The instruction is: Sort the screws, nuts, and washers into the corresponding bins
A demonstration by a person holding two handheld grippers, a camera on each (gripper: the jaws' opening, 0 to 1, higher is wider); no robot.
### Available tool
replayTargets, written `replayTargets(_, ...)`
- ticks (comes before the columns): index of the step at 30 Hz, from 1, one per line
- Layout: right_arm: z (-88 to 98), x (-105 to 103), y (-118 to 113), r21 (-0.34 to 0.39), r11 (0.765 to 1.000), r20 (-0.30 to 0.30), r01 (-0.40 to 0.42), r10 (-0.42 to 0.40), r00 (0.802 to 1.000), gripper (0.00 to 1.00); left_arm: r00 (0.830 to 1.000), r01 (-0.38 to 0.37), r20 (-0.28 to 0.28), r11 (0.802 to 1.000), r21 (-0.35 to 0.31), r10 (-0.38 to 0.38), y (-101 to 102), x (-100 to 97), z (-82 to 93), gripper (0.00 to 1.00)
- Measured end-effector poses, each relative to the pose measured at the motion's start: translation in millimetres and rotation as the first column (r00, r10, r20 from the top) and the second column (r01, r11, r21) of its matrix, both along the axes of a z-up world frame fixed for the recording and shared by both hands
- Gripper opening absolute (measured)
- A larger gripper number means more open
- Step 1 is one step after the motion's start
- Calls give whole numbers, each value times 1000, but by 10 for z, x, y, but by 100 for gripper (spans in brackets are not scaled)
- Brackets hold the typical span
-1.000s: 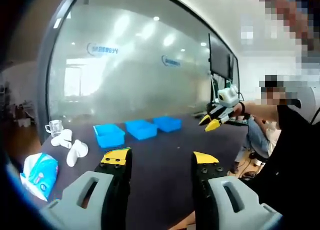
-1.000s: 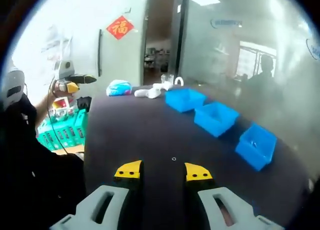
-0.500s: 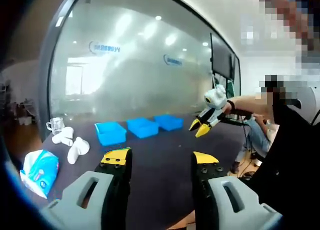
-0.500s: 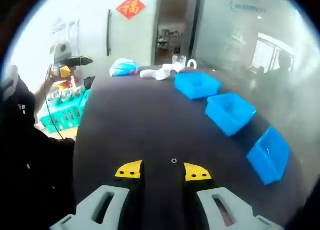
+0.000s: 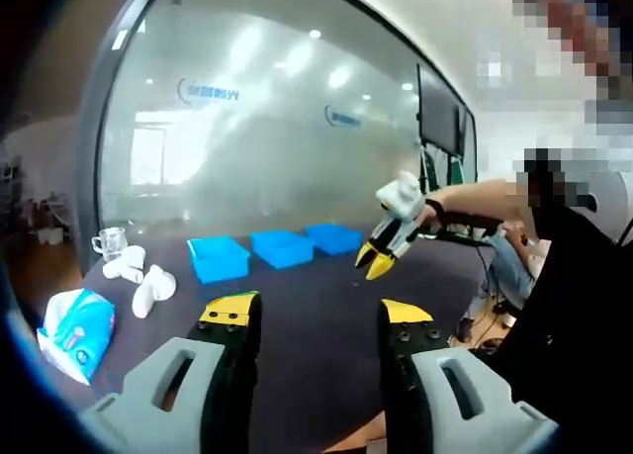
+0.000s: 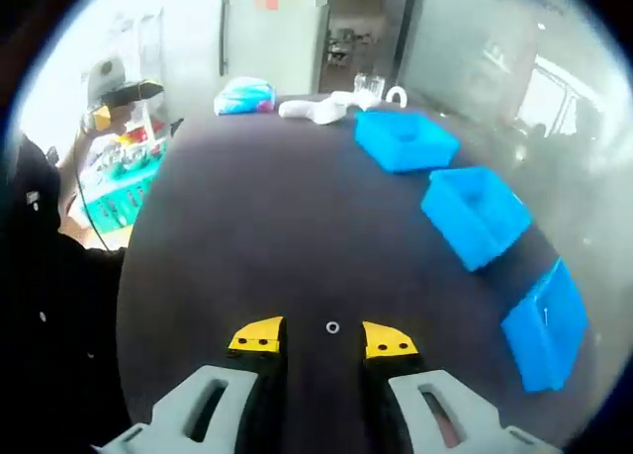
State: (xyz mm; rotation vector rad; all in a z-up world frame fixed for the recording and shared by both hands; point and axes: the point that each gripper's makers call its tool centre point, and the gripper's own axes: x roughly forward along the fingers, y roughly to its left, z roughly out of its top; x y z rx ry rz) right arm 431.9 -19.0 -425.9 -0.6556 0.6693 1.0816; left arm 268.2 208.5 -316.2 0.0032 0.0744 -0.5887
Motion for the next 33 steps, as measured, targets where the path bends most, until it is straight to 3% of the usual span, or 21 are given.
replayTargets(14, -224, 48, 20, -109, 993, -55, -46, 40, 998, 21, 1000, -6, -8, 1000, -9, 6, 26, -3, -38, 46)
replayTargets(33, -303, 79, 25, -124, 992, -155, 3, -22, 988, 8, 1000, -19, -18, 1000, -14, 19, 54, -33, -81, 46)
